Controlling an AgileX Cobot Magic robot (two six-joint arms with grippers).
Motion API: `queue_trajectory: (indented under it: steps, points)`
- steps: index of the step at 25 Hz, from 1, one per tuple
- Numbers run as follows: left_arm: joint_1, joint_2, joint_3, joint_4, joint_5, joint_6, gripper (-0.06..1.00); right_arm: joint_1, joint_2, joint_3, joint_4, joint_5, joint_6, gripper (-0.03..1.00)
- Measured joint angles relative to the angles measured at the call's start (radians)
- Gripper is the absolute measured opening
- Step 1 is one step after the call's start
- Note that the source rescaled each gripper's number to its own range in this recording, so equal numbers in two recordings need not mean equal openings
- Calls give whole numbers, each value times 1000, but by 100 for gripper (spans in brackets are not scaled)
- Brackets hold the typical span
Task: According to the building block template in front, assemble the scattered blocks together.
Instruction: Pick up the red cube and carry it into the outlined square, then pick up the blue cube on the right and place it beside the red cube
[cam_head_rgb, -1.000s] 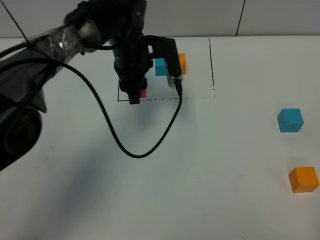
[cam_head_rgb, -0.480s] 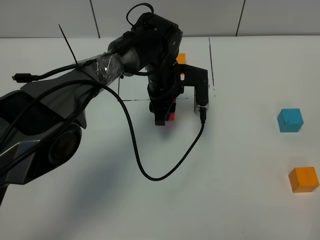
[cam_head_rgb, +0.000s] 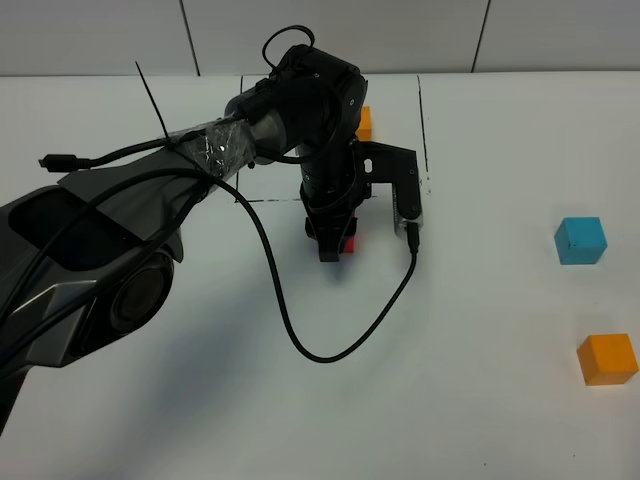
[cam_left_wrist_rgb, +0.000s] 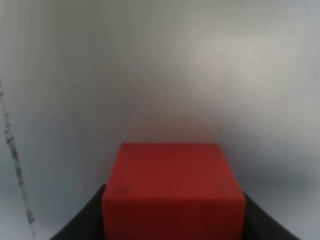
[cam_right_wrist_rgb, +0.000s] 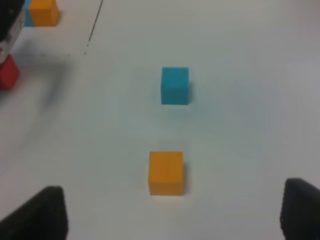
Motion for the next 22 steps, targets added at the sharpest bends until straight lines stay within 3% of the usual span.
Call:
queue_trajectory:
  steps: [18, 20, 22]
  points:
    - [0, 0, 0, -1, -5, -15, 2, 0, 0, 0, 0, 0, 0, 73]
    - [0, 0, -1, -1, -9, -16, 14, 0, 0, 0, 0, 0, 0, 73]
    - [0, 0, -1, -1, -10, -16, 40, 0, 0, 0, 0, 0, 0, 73]
